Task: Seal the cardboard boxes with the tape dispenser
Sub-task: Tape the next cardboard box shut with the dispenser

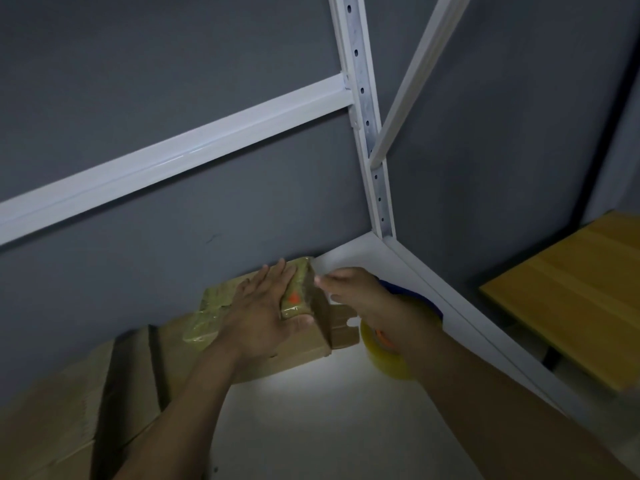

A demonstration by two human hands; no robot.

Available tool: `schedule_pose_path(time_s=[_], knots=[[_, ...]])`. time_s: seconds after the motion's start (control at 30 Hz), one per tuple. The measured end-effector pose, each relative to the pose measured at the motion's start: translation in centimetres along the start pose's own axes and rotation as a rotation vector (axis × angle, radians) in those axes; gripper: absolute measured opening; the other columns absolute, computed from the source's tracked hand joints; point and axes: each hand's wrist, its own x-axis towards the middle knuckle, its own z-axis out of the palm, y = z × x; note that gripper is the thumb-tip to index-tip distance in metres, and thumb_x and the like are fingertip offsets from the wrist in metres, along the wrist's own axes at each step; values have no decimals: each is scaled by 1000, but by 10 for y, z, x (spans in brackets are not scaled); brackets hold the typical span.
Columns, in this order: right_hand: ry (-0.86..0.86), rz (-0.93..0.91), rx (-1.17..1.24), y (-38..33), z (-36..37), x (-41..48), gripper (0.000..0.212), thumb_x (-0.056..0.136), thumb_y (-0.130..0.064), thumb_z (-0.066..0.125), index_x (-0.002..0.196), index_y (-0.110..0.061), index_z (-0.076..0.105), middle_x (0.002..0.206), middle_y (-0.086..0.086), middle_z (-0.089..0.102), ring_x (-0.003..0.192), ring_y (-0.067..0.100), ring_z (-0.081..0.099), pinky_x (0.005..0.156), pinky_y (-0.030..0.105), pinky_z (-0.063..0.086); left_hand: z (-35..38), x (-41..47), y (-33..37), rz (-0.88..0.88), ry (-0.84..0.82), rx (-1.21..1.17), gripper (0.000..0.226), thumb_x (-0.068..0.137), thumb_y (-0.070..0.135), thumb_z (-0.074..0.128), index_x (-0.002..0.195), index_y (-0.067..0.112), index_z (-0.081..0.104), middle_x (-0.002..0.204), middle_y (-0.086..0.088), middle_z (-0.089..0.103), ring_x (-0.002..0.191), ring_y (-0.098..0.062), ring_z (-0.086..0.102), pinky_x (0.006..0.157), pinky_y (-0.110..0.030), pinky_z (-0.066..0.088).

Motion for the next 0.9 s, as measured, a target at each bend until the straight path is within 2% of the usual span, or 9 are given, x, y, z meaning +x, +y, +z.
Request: schedule_pose_path(time_s=[0.1, 0.17, 0.37, 0.5, 0.6, 0.67, 0.77, 0.83, 0.9], knots=[[28, 52, 422, 3, -3, -1, 15, 90, -25, 65, 91, -10, 65, 93, 5, 69, 85, 16, 66, 70, 23, 54, 1, 0, -1, 18, 5, -8, 119, 51, 101, 0, 151, 37, -10, 151, 22, -19, 147, -9, -11, 122, -38, 3], [45, 114, 496, 4, -3, -1, 15, 89, -19, 67, 88, -5, 66, 79, 7, 66, 69, 15, 64, 59, 22, 54, 2, 1, -2, 38, 6, -10, 115, 54, 100, 3, 151, 39, -10, 152, 22, -19, 146, -7, -13, 121, -36, 1], [126, 216, 310, 16, 31, 10, 29, 90, -29, 65, 84, -1, 62, 66, 7, 61, 50, 13, 58, 47, 22, 48, 4, 2, -4, 62, 24, -34, 110, 57, 99, 8, 149, 42, -11, 153, 24, -19, 143, -1, -15, 120, -32, -1], [167, 129, -79, 17, 31, 1, 33, 92, -35, 61, 93, -2, 59, 67, 4, 61, 43, 7, 55, 39, 15, 41, 4, 2, -5, 48, 8, -8, 116, 53, 101, 12, 145, 38, -21, 151, 22, -24, 141, -1, -19, 119, -31, -3], [338, -108, -184, 10, 26, -10, 25, 97, -28, 51, 114, -11, 58, 98, -1, 62, 81, 9, 63, 55, 8, 40, 4, 4, -3, 51, 2, 11, 116, 67, 88, 37, 148, 30, -21, 149, 20, -27, 143, -3, -19, 118, -29, -4], [238, -165, -31, 1, 33, -20, 38, 101, -39, 39, 136, -24, 46, 124, -6, 53, 110, 11, 53, 75, 15, 41, 3, 4, -3, 49, -3, 2, 114, 77, 75, 53, 150, 26, -20, 149, 19, -27, 143, -3, -19, 119, -28, -5], [-6, -129, 172, 10, 57, -28, 48, 100, -50, 33, 145, -36, 26, 149, -9, 33, 136, 12, 34, 104, 21, 30, 1, 2, 0, 54, -1, 0, 111, 82, 65, 58, 151, 23, -17, 152, 15, -25, 145, -6, -17, 121, -30, -3], [-47, -83, 242, 27, 61, -31, 55, 101, -46, 35, 150, -27, 20, 152, -13, 21, 143, 9, 19, 103, 10, 15, 0, 2, 2, 48, 3, 5, 111, 82, 63, 59, 152, 21, -17, 152, 14, -25, 146, -8, -16, 121, -32, -1], [-86, 62, 478, 34, 54, -33, 64, 96, -53, 40, 149, -20, 25, 150, -8, 26, 143, 17, 23, 109, 16, 17, -1, 3, 4, 35, -19, 16, 113, 81, 65, 60, 151, 21, -18, 151, 14, -26, 146, -9, -17, 121, -33, -3]])
